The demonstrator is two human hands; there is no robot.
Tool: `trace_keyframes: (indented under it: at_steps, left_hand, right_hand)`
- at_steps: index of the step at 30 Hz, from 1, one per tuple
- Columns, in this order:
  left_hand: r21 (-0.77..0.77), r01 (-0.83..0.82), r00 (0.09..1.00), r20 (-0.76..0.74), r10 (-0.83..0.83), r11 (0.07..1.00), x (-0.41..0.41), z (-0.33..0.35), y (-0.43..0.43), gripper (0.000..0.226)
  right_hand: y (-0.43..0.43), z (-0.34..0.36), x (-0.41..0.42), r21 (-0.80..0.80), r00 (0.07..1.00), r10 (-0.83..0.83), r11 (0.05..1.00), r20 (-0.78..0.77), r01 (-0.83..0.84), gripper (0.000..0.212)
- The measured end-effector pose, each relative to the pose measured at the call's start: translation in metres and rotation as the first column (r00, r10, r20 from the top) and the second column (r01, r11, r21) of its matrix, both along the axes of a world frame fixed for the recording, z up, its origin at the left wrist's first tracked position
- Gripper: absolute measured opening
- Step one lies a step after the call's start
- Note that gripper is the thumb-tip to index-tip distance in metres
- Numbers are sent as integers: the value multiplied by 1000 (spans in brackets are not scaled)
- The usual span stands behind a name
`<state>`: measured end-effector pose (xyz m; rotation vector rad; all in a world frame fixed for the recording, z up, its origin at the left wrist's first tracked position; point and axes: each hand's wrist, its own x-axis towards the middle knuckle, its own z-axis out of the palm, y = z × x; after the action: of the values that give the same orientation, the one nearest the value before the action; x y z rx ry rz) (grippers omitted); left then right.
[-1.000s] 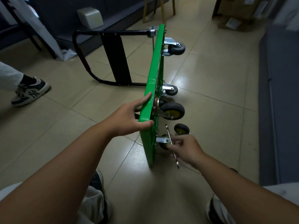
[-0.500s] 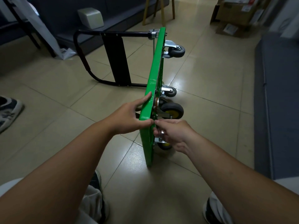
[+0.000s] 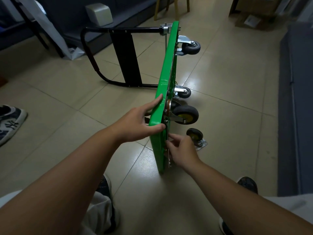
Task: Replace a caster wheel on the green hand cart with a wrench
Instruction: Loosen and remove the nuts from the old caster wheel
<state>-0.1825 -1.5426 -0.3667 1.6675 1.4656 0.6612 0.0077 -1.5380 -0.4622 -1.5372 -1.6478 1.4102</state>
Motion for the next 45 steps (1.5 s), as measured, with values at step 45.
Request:
trace_keyframes:
  at_steps: [45]
  left_hand:
    - [39,13,998,-63,-11,999,0,-2,0,90]
  right_hand:
    - [4,56,-15,-334,959,-183,937,-216,103,19]
